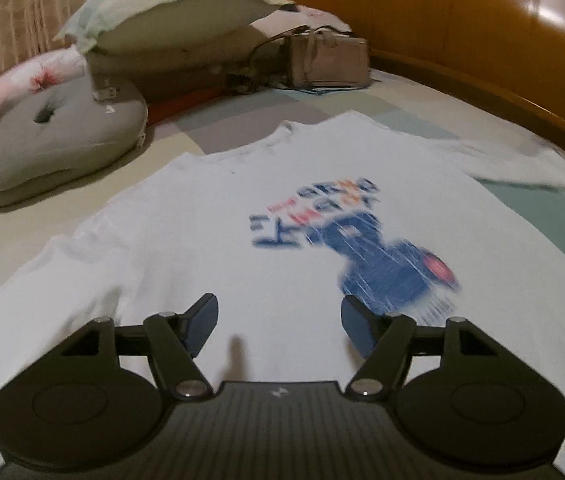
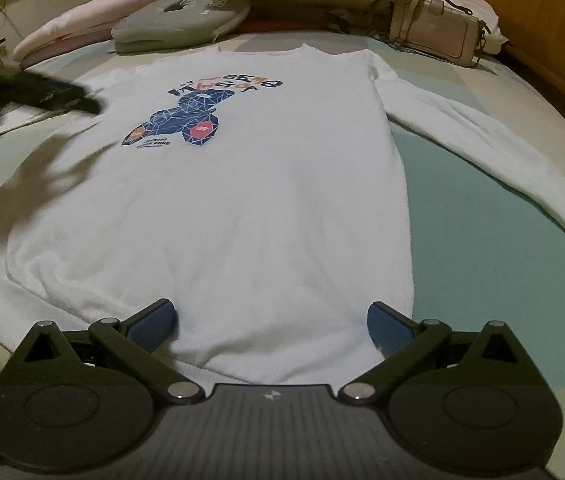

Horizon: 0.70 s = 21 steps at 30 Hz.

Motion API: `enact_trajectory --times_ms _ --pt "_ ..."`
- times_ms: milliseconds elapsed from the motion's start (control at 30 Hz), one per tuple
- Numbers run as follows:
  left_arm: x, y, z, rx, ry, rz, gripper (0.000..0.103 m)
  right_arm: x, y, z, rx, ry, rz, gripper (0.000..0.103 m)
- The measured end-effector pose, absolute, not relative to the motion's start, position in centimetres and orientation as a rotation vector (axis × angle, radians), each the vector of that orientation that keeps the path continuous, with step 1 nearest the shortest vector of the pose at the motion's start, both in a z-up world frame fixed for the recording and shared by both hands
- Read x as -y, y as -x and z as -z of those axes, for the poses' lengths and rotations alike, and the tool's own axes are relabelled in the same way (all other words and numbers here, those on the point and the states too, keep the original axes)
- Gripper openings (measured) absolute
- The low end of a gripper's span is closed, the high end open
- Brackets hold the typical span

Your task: Fold clothes

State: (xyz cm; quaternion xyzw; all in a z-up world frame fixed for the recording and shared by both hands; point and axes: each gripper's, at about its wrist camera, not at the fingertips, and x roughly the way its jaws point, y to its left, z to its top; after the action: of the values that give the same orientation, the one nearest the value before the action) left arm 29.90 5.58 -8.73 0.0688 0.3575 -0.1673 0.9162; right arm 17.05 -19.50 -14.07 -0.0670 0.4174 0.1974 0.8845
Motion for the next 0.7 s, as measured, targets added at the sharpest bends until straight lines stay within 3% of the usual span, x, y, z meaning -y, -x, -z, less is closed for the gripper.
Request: enact_trajectory --times_ms 133,367,433,500,700 --pt "-7.1 -34.0 11.4 -0.787 -0.067 0.296 0.068 19.5 -17.1 13.9 -0.881 0.142 -0.409 0.103" --pt "-10.5 -32.6 11.4 -0.739 -0.197 0.239 0.071 19.4 -17.2 14.0 -0.880 0.141 -0.405 0.103" --pt "-10.0 -32.6 11.0 -0.750 -0.260 0.205 0.071 19.4 -17.4 14.0 -0.886 0.143 -0.403 0.103" --pt "-9.0 -32.6 10.1 -0.747 -0.301 0.181 0.062 19.2 -17.6 13.8 -0.901 0.146 -0.396 0.103" --pt "-3.8 -30.0 7.6 -0.649 -0.342 0.507 0.070 17.7 -19.1 10.3 -0.831 0.189 -0.497 0.103"
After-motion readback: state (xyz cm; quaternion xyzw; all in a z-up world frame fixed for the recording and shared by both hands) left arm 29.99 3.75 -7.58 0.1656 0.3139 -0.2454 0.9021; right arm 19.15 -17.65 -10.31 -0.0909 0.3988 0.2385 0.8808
